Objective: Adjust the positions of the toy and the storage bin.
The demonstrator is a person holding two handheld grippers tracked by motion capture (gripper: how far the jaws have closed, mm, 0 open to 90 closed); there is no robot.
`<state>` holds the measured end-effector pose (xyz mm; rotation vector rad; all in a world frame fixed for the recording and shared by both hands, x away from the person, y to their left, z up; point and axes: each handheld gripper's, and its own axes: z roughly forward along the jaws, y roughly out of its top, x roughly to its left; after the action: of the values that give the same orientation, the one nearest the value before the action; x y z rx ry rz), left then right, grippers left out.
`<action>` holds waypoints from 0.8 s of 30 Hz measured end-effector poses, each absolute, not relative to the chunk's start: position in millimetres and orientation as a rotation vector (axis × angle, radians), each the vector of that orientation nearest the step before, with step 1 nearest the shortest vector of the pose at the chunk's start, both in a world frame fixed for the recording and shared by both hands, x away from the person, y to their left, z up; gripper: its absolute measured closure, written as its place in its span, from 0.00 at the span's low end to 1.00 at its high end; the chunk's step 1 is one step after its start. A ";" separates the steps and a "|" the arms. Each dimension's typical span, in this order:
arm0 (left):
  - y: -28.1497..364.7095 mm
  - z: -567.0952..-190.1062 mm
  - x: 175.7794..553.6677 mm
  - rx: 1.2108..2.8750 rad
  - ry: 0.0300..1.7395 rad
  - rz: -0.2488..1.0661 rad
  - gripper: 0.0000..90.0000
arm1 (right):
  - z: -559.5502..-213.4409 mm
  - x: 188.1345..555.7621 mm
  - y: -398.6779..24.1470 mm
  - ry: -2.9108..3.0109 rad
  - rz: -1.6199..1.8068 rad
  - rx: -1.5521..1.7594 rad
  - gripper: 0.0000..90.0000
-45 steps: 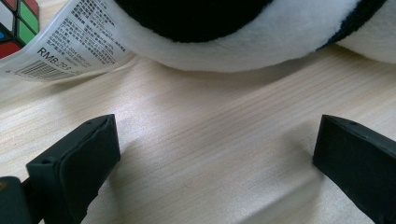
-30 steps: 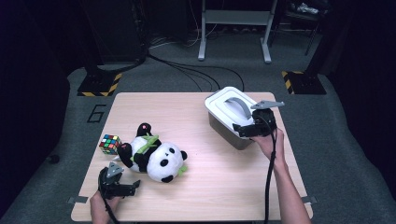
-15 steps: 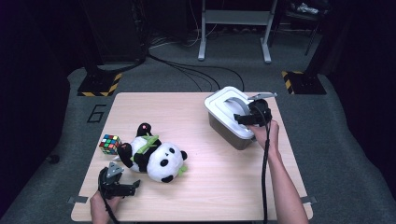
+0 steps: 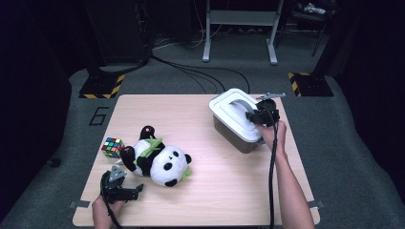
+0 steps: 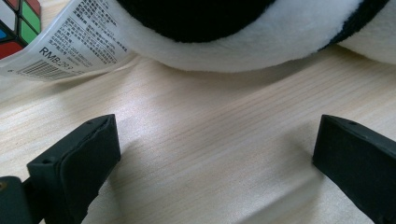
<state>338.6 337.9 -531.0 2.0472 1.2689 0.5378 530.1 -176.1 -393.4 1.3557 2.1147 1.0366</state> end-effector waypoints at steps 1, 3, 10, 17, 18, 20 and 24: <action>337.8 -531.1 338.5 2.047 1.269 0.538 0.01 | -393.6 530.2 -176.7 2.117 1.041 1.353 0.72; 337.8 -531.0 338.5 2.047 1.269 0.539 0.01 | -393.1 529.5 -175.0 2.117 1.027 1.354 0.73; 337.8 -531.1 338.5 2.047 1.270 0.539 0.01 | -391.9 526.7 -172.2 2.131 1.028 1.373 0.74; 337.7 -531.1 338.5 2.045 1.272 0.539 0.01 | -391.0 522.8 -171.0 2.158 1.039 1.375 0.74; 337.8 -531.1 338.5 2.046 1.271 0.539 0.01 | -391.0 522.4 -170.9 2.160 1.041 1.369 0.74; 337.7 -531.1 338.5 2.044 1.272 0.540 0.01 | -391.5 520.5 -170.0 2.165 1.055 1.364 0.74; 337.8 -531.1 338.5 2.046 1.271 0.540 0.01 | -392.1 514.9 -166.4 2.177 1.075 1.364 0.74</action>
<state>338.5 337.8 -531.1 2.0462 1.2708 0.5398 514.9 -166.4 -392.1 1.3643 2.1767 1.0748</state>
